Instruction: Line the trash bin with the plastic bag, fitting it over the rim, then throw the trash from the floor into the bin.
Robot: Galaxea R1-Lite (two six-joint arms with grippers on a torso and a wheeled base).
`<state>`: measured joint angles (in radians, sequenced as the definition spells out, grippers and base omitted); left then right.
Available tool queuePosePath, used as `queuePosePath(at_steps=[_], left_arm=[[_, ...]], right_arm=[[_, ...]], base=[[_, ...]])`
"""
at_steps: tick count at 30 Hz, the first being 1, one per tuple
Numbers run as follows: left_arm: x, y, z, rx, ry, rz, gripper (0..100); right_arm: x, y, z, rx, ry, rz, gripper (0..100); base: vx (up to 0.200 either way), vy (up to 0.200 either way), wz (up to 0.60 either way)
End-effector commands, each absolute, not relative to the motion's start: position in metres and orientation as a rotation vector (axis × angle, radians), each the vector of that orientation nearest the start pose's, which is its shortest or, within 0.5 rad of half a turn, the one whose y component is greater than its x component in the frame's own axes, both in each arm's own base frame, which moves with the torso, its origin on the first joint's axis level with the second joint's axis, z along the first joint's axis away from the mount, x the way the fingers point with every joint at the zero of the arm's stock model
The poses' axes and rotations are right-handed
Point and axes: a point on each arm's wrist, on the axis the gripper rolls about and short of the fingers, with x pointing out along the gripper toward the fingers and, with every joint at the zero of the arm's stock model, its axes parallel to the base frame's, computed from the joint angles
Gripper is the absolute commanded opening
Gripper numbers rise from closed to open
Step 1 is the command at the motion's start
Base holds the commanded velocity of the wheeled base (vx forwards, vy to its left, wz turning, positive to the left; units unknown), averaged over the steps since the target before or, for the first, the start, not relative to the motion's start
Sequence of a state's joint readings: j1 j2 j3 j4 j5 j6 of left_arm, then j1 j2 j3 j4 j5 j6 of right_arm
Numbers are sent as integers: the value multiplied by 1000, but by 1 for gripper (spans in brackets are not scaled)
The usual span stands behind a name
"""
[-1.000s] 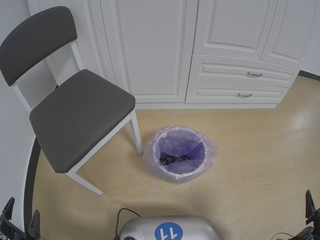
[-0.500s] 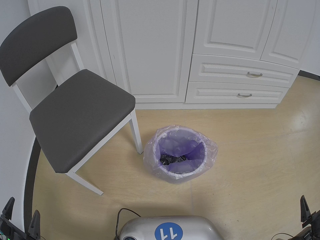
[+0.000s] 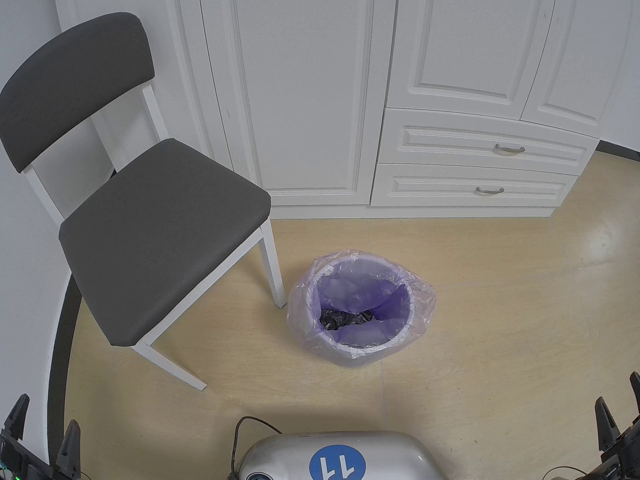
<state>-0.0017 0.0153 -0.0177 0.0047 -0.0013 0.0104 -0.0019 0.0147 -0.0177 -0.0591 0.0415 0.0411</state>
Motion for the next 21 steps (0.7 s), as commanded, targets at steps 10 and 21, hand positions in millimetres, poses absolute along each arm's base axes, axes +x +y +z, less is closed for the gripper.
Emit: queuePosePath(at_steps=[10,21], left_arm=[[-23,0,75,9,5,-5,100],[-23,0,75,9,6,-5,100]], right_arm=[[-23,-1,80,8,-45,-34,100],[-23,0,76,-11,-3,-14,100]], base=[[0,0,0],[0,0,0]])
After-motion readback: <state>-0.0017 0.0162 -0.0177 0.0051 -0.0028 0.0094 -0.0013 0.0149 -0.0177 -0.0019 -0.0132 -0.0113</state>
